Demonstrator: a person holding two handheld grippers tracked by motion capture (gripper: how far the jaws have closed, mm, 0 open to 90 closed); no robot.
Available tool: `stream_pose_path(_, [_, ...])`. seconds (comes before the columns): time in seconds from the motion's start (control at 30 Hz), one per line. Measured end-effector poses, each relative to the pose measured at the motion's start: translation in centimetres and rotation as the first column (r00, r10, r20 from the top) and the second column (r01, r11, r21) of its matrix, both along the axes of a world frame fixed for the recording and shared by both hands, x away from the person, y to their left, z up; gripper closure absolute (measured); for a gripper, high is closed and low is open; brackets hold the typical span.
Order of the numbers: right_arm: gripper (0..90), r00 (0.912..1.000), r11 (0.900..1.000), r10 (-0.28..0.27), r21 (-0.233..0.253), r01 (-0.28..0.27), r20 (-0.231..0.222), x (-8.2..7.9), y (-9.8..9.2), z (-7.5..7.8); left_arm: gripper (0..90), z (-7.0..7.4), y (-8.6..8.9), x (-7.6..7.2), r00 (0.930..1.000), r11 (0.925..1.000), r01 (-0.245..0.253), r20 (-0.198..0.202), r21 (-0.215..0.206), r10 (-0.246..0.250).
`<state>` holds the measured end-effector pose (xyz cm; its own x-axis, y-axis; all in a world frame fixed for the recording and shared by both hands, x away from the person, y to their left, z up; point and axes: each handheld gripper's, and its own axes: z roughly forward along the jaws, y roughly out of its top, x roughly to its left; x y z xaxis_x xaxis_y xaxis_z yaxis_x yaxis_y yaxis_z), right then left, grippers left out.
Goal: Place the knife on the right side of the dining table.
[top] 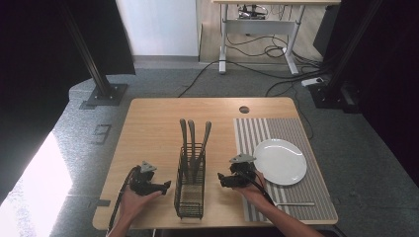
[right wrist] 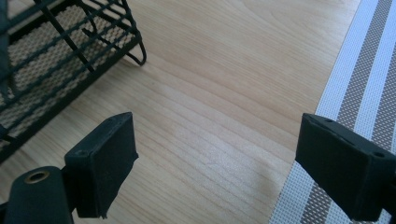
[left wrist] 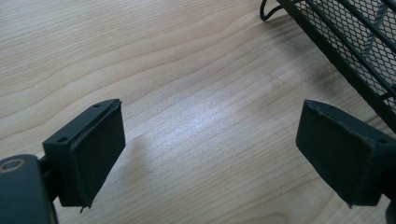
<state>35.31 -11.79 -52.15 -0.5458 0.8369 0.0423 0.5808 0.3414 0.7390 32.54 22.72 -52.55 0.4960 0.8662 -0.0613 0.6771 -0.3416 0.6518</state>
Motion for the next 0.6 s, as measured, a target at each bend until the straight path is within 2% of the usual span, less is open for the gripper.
stream_pose_path(0.17, [13.1,1.0000,1.000,-0.003,0.030,0.004,-0.009,0.1,-0.5,0.4,8.9,0.1,0.1,0.1,1.0000,0.9999,-0.007,-0.001,-0.012,0.007])
stream_pose_path(0.2, [13.2,1.0000,0.999,-0.006,0.052,0.006,-0.005,0.0,-0.8,0.8,9.4,0.2,0.1,0.1,1.0000,0.9998,-0.009,-0.001,-0.016,0.009])
stream_pose_path(0.3, [13.2,1.0000,0.998,-0.002,0.069,0.001,0.004,0.0,-1.0,1.2,10.3,0.2,0.1,0.2,0.9999,0.9998,-0.011,0.000,-0.018,0.011])
stream_pose_path(0.33, [13.2,1.0000,0.995,-0.002,0.098,0.002,0.005,0.0,-1.2,1.8,10.6,0.2,0.1,0.2,1.0000,0.9998,-0.009,-0.003,-0.018,0.009])
stream_pose_path(0.4, [13.4,0.9999,0.993,0.002,0.116,-0.004,0.012,0.0,-1.3,2.4,11.1,0.2,0.0,0.2,1.0000,0.9998,-0.006,-0.005,-0.017,0.006])
stream_pose_path(0.5, [13.4,0.9997,0.992,0.009,0.122,-0.012,0.021,0.1,-1.3,2.8,11.5,0.2,0.0,0.2,1.0000,0.9999,-0.002,-0.004,-0.016,0.002])
stream_pose_path(0.6, [14.6,0.9977,0.991,0.034,0.125,-0.041,0.058,0.1,-1.2,3.6,12.5,0.2,-0.1,0.1,1.0000,1.0000,0.000,-0.002,-0.008,0.000])
